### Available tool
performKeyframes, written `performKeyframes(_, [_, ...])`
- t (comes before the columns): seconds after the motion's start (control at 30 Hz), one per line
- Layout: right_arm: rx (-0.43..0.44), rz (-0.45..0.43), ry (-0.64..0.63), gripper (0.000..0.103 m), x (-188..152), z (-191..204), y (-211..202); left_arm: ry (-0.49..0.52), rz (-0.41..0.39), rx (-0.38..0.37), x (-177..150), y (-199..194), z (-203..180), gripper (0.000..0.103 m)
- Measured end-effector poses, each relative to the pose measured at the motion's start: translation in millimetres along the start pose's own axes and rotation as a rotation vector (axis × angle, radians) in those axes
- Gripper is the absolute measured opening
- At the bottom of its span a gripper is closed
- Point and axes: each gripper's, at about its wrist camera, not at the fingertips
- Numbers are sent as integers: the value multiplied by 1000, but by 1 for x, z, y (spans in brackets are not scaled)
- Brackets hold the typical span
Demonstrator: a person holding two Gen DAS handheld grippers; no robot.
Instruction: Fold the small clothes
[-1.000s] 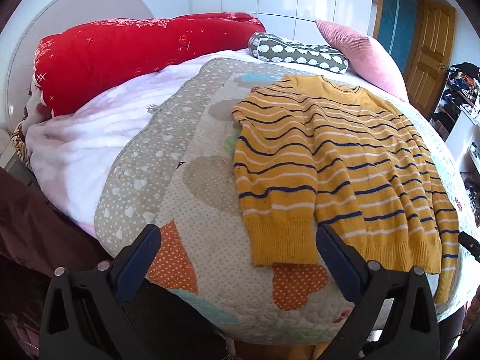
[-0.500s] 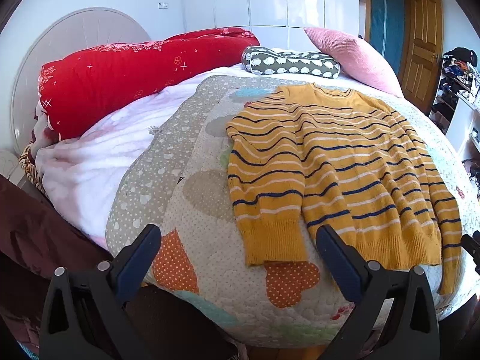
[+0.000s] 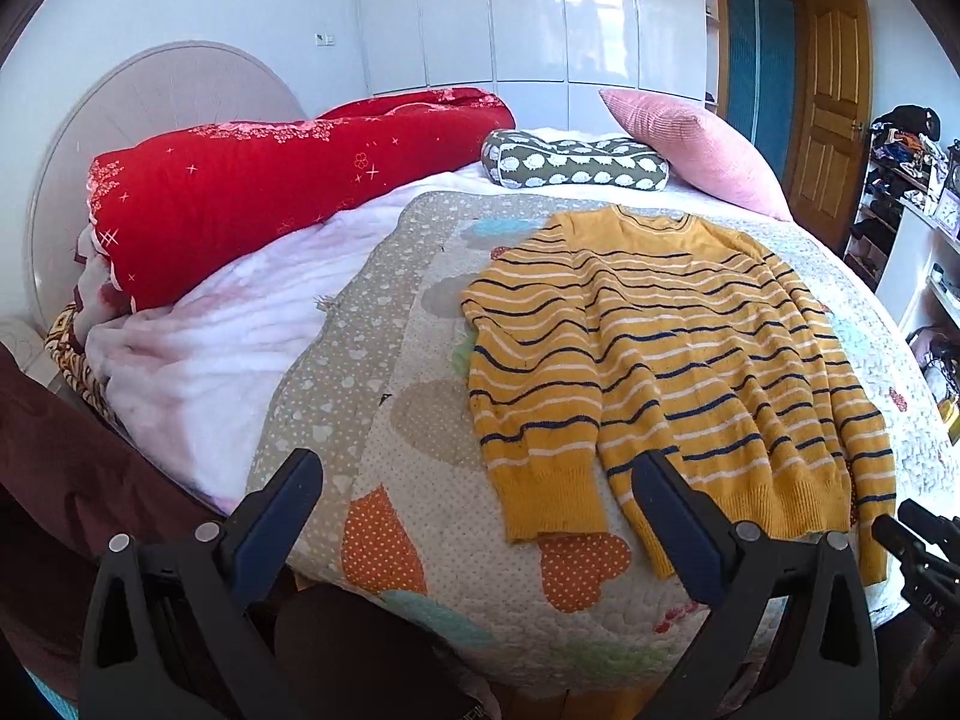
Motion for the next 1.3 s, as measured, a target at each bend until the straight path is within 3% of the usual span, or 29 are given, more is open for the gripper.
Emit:
performKeyframes(0.27, [169, 51, -193, 55, 19, 66, 21, -70, 22, 69, -4, 15, 45, 103])
performKeyframes(0.33, [234, 72, -201, 50, 34, 83, 33, -116, 34, 84, -8, 21, 63, 103])
performKeyframes(0.4, [315, 107, -186, 36, 50, 102, 48, -167, 53, 98, -13, 29, 80, 103])
performKeyframes(0.53, [434, 169, -195, 30, 68, 148, 79, -258, 81, 106, -21, 42, 108, 103])
performKeyframes(0.77, [484, 200, -467, 30, 52, 241, 116, -334, 102, 119, -25, 63, 132, 103])
performKeyframes(1.0, [369, 208, -778, 28, 8, 288, 159, -372, 136, 115, -25, 87, 148, 103])
performKeyframes(1.03, [366, 202, -789, 22, 9, 290, 160, -377, 135, 113, -25, 89, 151, 103])
performKeyframes(1.07, [360, 202, -783, 7, 13, 291, 161, -385, 134, 112, -25, 91, 153, 103])
performKeyframes(1.17, [416, 217, -678, 6, 46, 284, 161, -401, 127, 104, -22, 95, 156, 103])
performKeyframes(1.3, [420, 111, -512, 6, 119, 253, 148, -398, 118, 78, -14, 100, 151, 103])
Point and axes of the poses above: each gripper's, at about its wrist camera, not at the fingertips, and y roughly the way its jaws point, z to its left, x to its top, and after that the axes turned 7 degrees about -z, right-handed
